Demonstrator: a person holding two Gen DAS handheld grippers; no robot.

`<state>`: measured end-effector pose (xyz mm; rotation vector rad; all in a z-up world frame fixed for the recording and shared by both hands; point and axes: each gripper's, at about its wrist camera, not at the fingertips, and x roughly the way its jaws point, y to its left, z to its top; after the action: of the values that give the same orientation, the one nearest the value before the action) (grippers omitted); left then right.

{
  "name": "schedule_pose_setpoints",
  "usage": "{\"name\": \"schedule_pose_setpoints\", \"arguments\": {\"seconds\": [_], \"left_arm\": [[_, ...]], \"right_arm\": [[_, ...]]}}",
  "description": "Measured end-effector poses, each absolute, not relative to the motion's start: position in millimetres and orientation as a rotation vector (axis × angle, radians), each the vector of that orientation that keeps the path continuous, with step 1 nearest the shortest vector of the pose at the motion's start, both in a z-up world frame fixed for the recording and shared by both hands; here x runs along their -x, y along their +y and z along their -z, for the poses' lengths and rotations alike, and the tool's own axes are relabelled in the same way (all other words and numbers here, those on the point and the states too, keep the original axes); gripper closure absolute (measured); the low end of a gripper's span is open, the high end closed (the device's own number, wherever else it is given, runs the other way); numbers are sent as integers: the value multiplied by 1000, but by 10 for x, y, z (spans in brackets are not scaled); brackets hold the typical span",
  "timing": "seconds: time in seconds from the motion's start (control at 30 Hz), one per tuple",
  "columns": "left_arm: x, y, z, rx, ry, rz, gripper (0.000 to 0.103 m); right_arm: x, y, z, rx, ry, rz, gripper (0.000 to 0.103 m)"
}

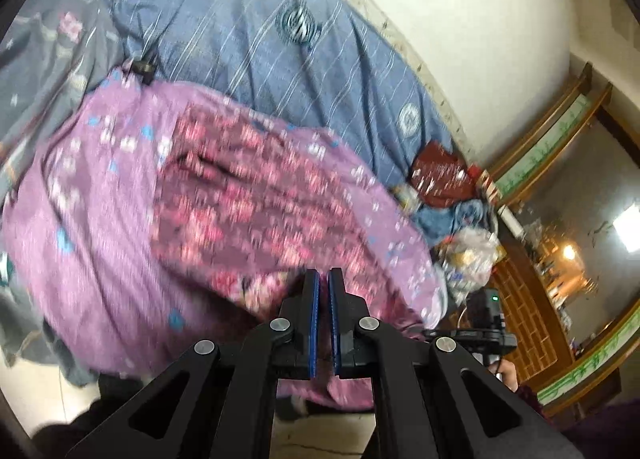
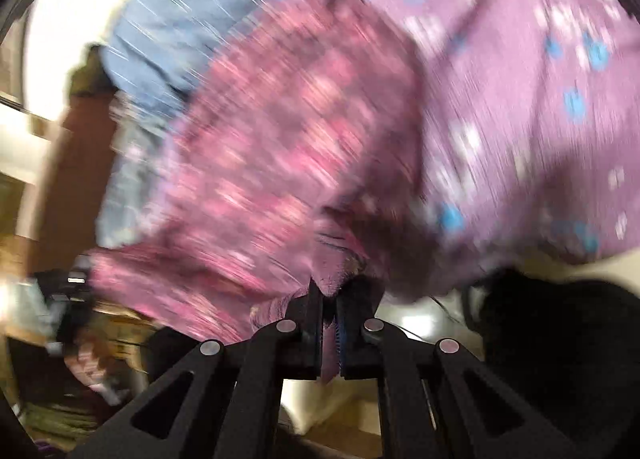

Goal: Fold small clothes

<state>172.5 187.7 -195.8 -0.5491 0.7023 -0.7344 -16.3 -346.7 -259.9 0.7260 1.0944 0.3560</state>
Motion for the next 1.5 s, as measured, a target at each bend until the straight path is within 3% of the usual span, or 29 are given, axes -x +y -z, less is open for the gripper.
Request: {"name": "schedule_pose_setpoints", "arguments": {"seconds": [0.17, 0.33, 0.47, 0.7, 0.77, 0.83, 0.87, 1.2, 1.5], "left_arm": [[-2203, 2080, 1580, 580, 586, 701, 102], [-2650, 2058, 1500, 554, 586, 602, 102], [-2634, 1826, 1856, 507, 687, 543, 97], [-2200, 1566, 2817, 516, 971, 436, 93], [-2022, 1520, 2929, 472, 989, 378, 83], [-1845, 1528, 3052, 491, 1001, 310, 57], [-1791, 1541, 3154, 529, 1006, 275, 55], [-1750, 1188, 4009, 779, 1147, 237, 54], [-1899, 917, 4007, 795, 1000, 369, 57]], "right_arm": [[-438, -3753, 2110, -852, 906, -412, 99], [-1315, -3878, 2034, -875, 817, -332, 99], [-1589, -3878, 2268, -890, 798, -282, 99], [-1766, -3836, 3147, -895, 835, -73, 99], [-1772, -3817, 3271, -898, 871, -66, 99], [-1785, -3809, 3169, -862, 851, -80, 98], [-1774, -3797, 3137, -842, 845, -80, 98], [-1696, -3776, 3196, -836, 892, -116, 97], [-1722, -3730, 3215, -799, 907, -112, 97]]}}
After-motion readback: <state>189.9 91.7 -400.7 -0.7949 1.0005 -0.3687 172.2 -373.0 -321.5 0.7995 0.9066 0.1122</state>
